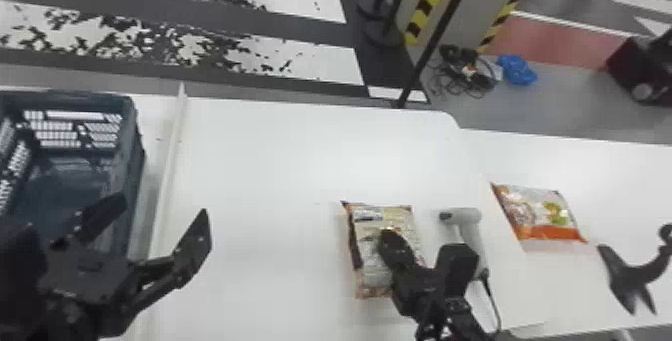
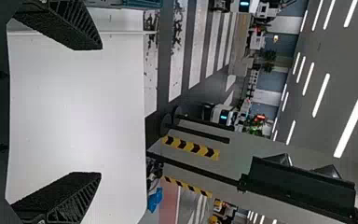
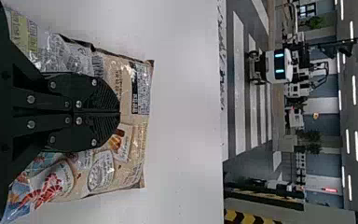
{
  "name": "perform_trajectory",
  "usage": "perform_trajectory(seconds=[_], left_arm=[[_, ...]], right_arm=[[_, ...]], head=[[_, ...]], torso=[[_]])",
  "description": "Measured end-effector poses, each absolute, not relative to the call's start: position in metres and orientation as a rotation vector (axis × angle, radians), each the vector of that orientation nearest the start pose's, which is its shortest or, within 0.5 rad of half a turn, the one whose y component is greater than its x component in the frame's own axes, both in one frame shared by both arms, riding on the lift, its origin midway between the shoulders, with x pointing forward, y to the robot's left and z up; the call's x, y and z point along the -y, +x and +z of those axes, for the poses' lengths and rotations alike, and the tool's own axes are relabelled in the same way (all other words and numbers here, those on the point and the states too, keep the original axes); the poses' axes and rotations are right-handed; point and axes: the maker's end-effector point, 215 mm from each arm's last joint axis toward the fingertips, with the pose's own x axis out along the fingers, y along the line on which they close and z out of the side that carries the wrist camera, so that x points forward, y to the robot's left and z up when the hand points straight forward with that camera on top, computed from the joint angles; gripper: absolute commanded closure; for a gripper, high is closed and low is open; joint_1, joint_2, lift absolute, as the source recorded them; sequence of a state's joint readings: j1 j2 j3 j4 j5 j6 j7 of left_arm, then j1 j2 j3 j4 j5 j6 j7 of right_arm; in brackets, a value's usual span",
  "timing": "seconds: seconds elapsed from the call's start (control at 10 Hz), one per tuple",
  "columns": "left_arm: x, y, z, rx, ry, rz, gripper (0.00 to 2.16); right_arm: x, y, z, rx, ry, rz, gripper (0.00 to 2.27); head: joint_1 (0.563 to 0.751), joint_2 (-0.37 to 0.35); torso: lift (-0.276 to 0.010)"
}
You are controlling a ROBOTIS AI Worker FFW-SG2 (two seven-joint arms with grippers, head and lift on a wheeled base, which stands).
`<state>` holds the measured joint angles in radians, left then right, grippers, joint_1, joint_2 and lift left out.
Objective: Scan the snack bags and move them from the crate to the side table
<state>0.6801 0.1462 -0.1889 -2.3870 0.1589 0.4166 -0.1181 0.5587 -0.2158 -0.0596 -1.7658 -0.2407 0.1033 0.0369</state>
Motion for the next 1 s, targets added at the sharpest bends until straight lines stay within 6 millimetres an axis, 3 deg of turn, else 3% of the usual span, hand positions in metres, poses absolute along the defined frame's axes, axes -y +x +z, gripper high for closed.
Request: perform_trajectory(seconds=[0.2,0.3,0.4,0.5,0.6,0.7,0.8,1.0], left_arm=[[-0.093,0.365,-0.346,-0.297,-0.14,-0.394,0.02],[-0.093,0.367,-0.345,-0.294,-0.139,-0.392,0.02],[-0.093,0.368,-0.344,-0.292,-0.138,-0.392,0.02],[-0.094,0.369,-0.345,-0.293,-0.137,-0.391,0.02],[-0.094,0.371,-0.346,-0.293,-0.136,-0.387,0.02],[-0.094,0.373,-0.347,-0.291,-0.136,-0.385,0.02],[-0.093,0.374,-0.348,-0.29,-0.137,-0.386,0.02],[-0.095,0.377,-0.346,-0.274,-0.136,-0.38,0.02]], right_arm=[[0.32,0.382,-0.534,-0.45,0.005,-0.004,2.25],[0.327,0.385,-0.53,-0.439,-0.002,-0.009,2.25],[0.332,0.387,-0.516,-0.409,-0.005,-0.008,2.09],[0.334,0.386,-0.492,-0.356,0.0,0.004,1.61],[0.333,0.38,-0.463,-0.307,0.015,0.023,0.34],[0.336,0.375,-0.437,-0.269,0.024,0.03,0.0],[0.341,0.371,-0.422,-0.267,0.015,0.04,0.0],[0.37,0.364,-0.43,-0.356,-0.02,0.05,0.04]], head=[[0.695,-0.335],[0.695,-0.342],[0.695,-0.349],[0.695,-0.35],[0.695,-0.35],[0.695,-0.35],[0.695,-0.35],[0.695,-0.35]], torso=[[-0.087],[-0.087],[-0.087],[-0.087],[-0.087],[-0.087],[-0.087],[-0.087]])
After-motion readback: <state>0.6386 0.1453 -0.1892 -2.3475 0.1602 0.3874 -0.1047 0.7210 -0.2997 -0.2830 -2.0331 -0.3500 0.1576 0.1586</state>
